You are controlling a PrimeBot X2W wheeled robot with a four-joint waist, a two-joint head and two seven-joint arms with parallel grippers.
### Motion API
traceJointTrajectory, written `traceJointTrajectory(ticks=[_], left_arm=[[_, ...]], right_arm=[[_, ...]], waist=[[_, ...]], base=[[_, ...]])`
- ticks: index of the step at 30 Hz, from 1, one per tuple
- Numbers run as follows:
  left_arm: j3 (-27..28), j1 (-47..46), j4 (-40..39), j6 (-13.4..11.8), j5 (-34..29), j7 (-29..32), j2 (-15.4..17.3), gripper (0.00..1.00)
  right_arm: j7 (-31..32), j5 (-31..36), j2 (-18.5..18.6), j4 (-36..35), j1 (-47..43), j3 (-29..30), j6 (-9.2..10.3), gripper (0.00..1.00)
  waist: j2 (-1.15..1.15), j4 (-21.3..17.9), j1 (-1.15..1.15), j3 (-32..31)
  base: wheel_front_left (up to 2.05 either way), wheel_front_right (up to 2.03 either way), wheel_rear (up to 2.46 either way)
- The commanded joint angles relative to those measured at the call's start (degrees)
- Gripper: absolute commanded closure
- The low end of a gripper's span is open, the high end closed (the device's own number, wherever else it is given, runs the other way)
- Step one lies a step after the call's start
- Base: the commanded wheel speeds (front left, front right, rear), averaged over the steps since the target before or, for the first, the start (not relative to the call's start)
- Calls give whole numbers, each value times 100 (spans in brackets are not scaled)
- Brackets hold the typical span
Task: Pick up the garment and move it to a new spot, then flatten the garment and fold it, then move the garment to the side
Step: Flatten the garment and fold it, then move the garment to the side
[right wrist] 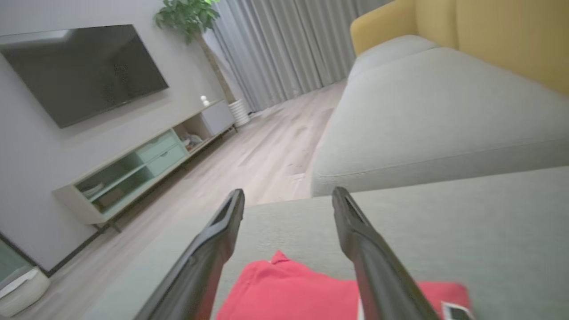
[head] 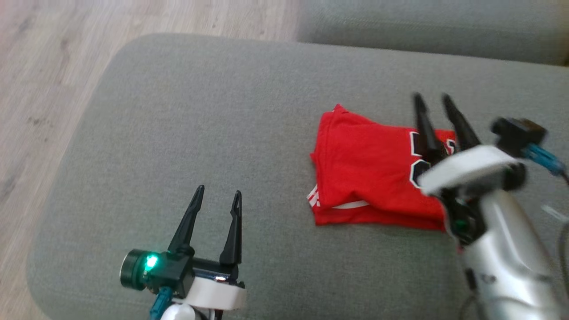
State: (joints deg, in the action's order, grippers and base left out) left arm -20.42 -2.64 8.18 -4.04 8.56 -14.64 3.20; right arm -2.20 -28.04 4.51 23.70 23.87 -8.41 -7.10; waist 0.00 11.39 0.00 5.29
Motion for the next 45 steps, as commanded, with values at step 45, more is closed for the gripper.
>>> traceJointTrajectory(ticks=[45], left_arm=[[1144,988,726,346,-268,-36,30,0]], right_arm=[[-1279,2209,-84,-1315,-3741,418,-39,0]], waist=[[0,-703,0,-1453]], base=[[0,0,0]])
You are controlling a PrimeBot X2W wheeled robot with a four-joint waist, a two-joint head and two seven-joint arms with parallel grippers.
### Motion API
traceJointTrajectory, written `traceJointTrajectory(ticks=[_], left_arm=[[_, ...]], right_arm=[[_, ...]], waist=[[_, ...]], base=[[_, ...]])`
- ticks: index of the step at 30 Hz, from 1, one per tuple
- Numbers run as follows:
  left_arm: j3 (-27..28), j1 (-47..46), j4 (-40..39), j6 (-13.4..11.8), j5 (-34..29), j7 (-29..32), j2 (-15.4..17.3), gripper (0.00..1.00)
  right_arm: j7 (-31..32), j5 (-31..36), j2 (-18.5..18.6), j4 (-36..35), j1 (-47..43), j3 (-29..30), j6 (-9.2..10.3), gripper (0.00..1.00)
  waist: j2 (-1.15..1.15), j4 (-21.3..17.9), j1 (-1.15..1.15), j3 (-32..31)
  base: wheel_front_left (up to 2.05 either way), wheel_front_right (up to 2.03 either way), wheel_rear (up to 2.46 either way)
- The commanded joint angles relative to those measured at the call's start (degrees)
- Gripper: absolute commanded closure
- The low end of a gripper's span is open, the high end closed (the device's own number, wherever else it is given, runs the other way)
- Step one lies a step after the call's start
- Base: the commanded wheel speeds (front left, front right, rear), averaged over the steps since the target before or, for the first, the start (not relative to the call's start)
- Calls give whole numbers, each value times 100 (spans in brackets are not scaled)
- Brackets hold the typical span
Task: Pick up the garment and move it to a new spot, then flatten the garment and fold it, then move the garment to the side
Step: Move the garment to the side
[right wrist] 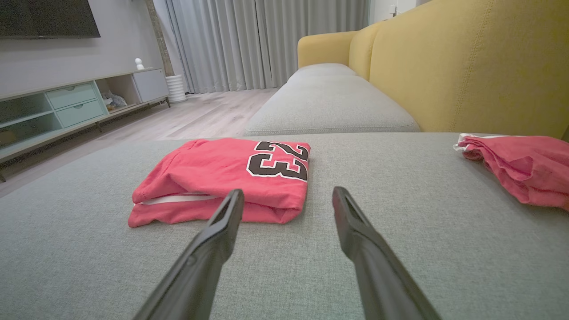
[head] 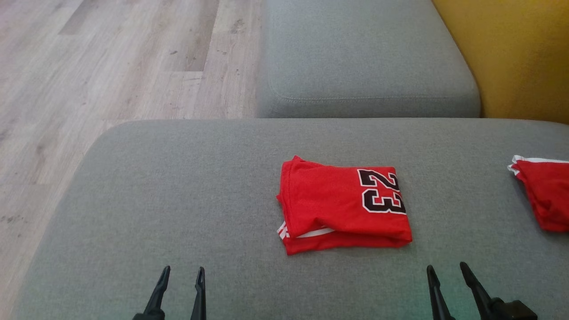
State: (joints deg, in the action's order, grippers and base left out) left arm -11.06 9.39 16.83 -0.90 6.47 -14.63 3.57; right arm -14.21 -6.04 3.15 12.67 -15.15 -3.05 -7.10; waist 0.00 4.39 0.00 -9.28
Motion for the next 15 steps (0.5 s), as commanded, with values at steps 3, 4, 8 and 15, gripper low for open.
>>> traceJointTrajectory(ticks=[3,4,8,15], left_arm=[[226,-216,-126,35,-62,-37,-15,0],[227,-214,-121,39,-64,-37,-18,0],[229,-198,-100,50,-73,-37,-29,0],[242,-212,-107,60,-113,-37,-40,0]], right_arm=[[-78,8,45,-211,181,-117,-39,0],[-78,6,42,-211,189,-117,-39,0],[-78,-11,30,-212,204,-114,-39,0],[-78,-70,7,-147,224,-97,-39,0]], waist=[[0,-31,0,29],[0,-40,0,36],[0,-73,0,46],[0,-101,0,122]], base=[[0,0,0],[0,0,0],[0,0,0],[0,0,0]])
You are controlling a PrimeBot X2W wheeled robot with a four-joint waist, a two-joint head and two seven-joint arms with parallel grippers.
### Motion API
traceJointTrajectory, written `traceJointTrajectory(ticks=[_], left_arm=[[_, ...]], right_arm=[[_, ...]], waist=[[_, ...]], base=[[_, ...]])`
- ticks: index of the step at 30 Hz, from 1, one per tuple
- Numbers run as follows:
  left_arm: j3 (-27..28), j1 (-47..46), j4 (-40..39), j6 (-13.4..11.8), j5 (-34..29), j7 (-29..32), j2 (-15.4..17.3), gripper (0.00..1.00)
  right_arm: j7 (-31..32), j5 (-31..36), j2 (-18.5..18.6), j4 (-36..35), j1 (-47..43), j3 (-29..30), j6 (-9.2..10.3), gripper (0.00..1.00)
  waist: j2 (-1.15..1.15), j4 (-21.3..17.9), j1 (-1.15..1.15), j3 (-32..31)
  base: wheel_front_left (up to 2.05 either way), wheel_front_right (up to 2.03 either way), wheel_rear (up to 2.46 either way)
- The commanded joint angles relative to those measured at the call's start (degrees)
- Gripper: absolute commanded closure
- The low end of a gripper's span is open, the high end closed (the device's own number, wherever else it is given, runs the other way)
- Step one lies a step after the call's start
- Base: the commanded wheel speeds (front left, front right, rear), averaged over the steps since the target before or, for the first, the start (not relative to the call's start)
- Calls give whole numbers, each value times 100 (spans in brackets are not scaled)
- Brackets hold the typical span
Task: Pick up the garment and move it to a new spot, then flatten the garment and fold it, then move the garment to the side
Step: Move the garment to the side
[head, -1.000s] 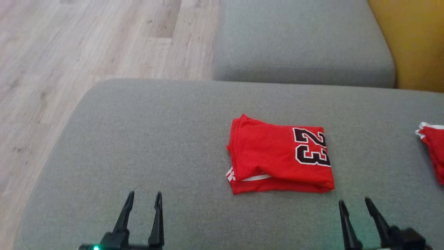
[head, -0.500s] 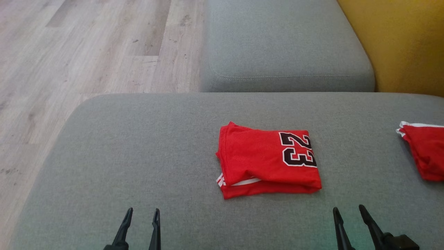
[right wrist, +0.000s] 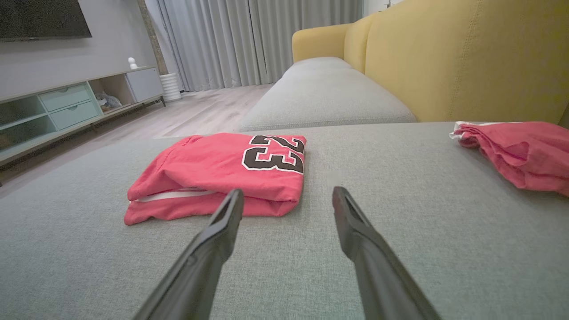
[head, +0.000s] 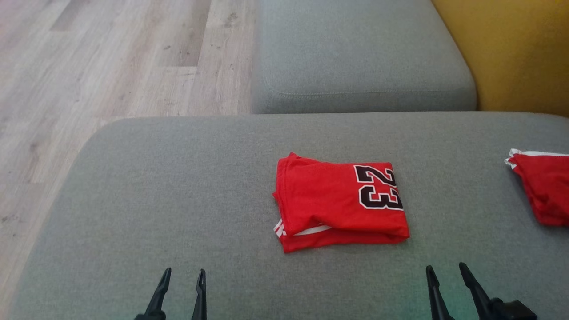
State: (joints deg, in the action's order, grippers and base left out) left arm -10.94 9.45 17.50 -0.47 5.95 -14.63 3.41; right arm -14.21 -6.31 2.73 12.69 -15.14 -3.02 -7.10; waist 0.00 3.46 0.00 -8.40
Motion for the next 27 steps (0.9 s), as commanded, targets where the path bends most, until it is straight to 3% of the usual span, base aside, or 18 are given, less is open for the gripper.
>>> traceJointTrajectory(ticks=[1,12,17,27], left_arm=[[233,-223,-177,19,-65,-37,-26,0],[125,-342,-230,29,-83,-37,-41,0],[-3,-523,-292,24,-86,-37,-47,0],[-284,-1053,-407,-33,-25,-37,-52,0]], right_arm=[[-78,-93,45,-95,240,-82,-39,0],[-79,-532,33,645,1135,-139,-39,0],[-57,-875,227,1373,2016,-122,-39,0],[1077,-1587,703,2870,3924,-371,-39,0]], waist=[[0,-17,0,59],[0,-44,0,599],[0,55,0,969],[0,316,0,1715]], base=[[0,0,0],[0,0,0],[0,0,0],[0,0,0]])
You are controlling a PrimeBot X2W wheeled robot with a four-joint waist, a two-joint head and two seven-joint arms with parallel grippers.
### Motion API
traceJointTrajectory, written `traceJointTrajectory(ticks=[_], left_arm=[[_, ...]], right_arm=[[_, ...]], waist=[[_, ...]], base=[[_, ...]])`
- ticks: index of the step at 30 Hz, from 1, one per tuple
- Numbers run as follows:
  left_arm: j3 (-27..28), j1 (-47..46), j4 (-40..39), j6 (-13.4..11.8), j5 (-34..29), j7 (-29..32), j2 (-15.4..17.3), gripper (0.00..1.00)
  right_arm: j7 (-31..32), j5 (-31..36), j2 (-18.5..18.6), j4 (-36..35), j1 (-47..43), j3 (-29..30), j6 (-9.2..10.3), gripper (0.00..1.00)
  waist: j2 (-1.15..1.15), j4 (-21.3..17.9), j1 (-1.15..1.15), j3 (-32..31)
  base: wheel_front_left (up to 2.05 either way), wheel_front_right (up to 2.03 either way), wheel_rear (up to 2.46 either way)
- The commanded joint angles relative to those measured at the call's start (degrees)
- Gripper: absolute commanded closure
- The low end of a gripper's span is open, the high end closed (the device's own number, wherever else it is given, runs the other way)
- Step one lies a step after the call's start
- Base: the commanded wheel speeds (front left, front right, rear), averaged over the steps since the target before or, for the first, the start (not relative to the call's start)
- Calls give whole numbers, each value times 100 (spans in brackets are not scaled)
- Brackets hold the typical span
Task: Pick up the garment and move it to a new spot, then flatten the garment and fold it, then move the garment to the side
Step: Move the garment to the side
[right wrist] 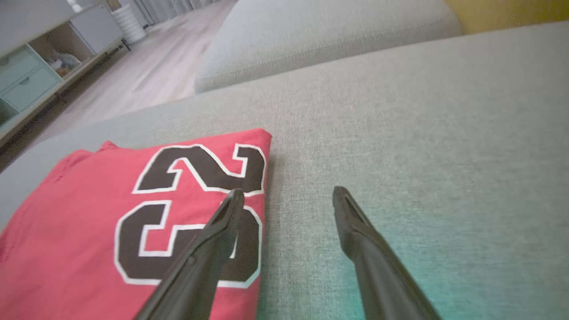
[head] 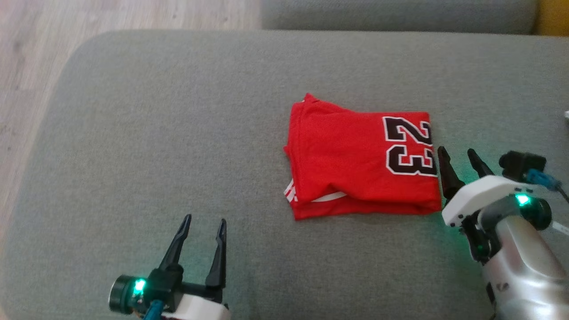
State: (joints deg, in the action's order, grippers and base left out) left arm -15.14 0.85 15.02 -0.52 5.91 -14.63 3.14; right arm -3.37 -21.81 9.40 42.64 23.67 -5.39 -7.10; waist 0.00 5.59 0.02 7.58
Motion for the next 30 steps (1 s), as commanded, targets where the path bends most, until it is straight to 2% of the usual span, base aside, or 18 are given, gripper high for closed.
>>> traceJointTrajectory(ticks=[1,3,4,5,6,7,8,19,29,30], left_arm=[[100,-232,-152,-37,-5,-37,-25,0],[51,-293,-131,-67,29,-37,-25,0],[34,-318,-121,-83,47,-37,-25,0],[20,-337,-113,-95,62,-37,-25,0],[6,-348,-103,-105,73,-37,-25,0],[-5,-354,-94,-116,79,-37,-25,0],[-14,-353,-87,-129,84,-37,-25,0],[39,-362,-98,-128,34,-37,-25,0],[45,-515,-170,-81,-61,-37,-26,0],[45,-515,-170,-81,-61,-37,-26,0]], right_arm=[[93,-136,53,4,143,-216,-39,0],[271,-341,56,211,279,-418,-39,0],[314,-424,57,283,320,-539,-39,5],[324,-476,71,357,344,-660,-39,28],[322,-518,80,431,351,-781,-39,61],[286,-581,79,483,353,-881,-39,89],[227,-650,80,526,355,-955,-39,100],[-585,-674,593,853,816,-1340,-39,100],[-549,-506,1760,901,1555,-1293,-39,100],[-549,-506,1760,901,1555,-1293,-39,100]], waist=[[0,132,-2,156],[0,181,-2,219],[0,200,-2,239],[0,213,-2,250],[0,225,-2,257],[0,231,-2,259],[0,230,-2,256],[0,-260,-2,223],[0,-565,-2,545],[0,-565,-2,545]], base=[[0,0,0],[0,0,0],[0,0,0],[0,0,0],[0,0,0],[0,0,0],[0,0,0],[0,0,0],[0,0,0],[0,0,0]])
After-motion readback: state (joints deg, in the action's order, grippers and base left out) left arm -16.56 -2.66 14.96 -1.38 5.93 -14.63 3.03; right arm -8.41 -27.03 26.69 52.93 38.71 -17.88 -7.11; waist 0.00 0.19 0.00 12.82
